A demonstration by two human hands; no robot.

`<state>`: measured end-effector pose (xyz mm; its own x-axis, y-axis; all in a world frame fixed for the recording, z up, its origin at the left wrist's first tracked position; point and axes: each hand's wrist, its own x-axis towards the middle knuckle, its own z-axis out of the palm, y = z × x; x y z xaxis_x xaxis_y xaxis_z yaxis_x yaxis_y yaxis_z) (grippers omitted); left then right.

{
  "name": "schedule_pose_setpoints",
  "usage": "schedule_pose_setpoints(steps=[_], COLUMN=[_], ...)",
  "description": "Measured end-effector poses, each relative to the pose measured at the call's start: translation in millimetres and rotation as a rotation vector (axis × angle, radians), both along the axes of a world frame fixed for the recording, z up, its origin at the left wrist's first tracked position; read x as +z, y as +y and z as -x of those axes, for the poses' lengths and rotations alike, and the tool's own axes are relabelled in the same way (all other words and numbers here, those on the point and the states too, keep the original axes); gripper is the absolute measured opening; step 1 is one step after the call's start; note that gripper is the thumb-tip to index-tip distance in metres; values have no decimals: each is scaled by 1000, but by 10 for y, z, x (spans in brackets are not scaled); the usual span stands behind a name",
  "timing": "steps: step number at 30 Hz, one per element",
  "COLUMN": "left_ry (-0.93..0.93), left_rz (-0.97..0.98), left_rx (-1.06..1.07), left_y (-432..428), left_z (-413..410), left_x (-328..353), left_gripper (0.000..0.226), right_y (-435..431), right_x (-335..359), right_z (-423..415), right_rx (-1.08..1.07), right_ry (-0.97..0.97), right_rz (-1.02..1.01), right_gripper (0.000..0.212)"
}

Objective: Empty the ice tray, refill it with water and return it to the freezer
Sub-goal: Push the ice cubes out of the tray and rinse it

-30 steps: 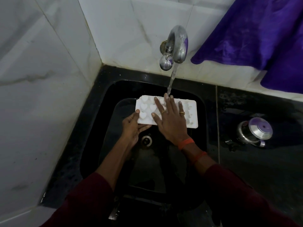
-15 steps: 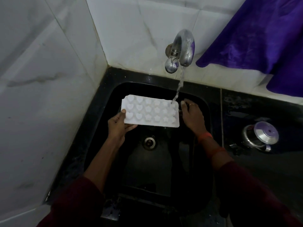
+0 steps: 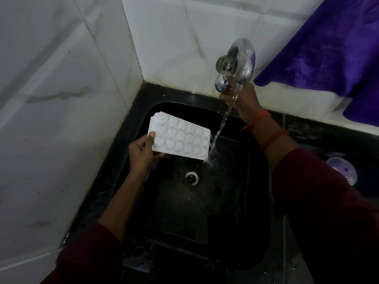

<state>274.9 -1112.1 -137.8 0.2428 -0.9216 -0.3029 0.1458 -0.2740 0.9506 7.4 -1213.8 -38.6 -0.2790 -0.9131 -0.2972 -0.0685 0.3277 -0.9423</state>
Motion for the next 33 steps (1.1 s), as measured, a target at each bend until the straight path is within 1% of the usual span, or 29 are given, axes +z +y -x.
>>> schedule_pose_setpoints(steps=[1, 3, 5, 7, 8, 11, 14, 15, 17, 18, 19, 21, 23, 25, 26, 27, 28, 30, 31, 33], left_ry=[12, 25, 29, 28, 27, 50, 71, 77, 99, 112, 124, 144, 156, 165, 170, 171, 169, 162, 159, 161], left_rz=[4, 2, -10, -13, -13, -18, -34, -39, -48, -51, -51, -51, -53, -52, -49, -49, -50, -54, -62, -81], left_rx=[0, 2, 7, 15, 19, 39, 60, 62, 64, 65, 68, 73, 75, 74, 70, 67, 66, 66, 68, 72], left_y=[4, 7, 1, -6, -8, -11, -23, -28, -32, -34, -37, -37, -36, -30, -28, -23, -18, -6, 4, 23], left_z=[-6, -22, -37, -52, -60, -88, -123, -133, -153, -163, -172, -182, -187, -192, -194, -195, -195, -196, -201, -211], left_x=[12, 37, 55, 73, 83, 112, 111, 107, 96, 91, 88, 85, 86, 85, 84, 82, 80, 65, 55, 25], left_gripper=[29, 27, 27, 28, 29, 26, 24, 23, 23, 23, 23, 22, 22, 21, 21, 21, 21, 22, 22, 22], right_y=[-20, -49, -69, -84, -87, -81, -64, -52, -45, -52, -58, -59, -67, -5, 42, 110, 198, 405, 517, 744], right_x=[11, 39, 52, 17, 6, 7, -34, -43, -48, -68, -103, -162, -226, -328, -412, -509, -619, -848, -962, -1163], right_z=[-10, -33, -35, -34, -33, -53, -32, -20, -17, -22, -23, -17, -9, -2, -1, -8, -30, -95, -127, -168], right_rx=[28, 41, 22, 2, -16, 0, 5, 16, 143, 188, 189, 80, 47, 43, 19, -14, -65, -189, -230, -194], right_ry=[-79, -188, -230, -241, -248, -287, -388, -428, -524, -544, -548, -551, -575, -621, -620, -574, -472, -267, -210, -158], right_rz=[-17, -43, -59, -85, -109, -128, -94, -92, -89, -89, -84, -65, -55, -76, -110, -155, -199, -249, -274, -378], right_gripper=[11, 10, 6, 19, 22, 21, 30, 30, 14, 10, 13, 27, 27, 38, 45, 51, 52, 47, 45, 45])
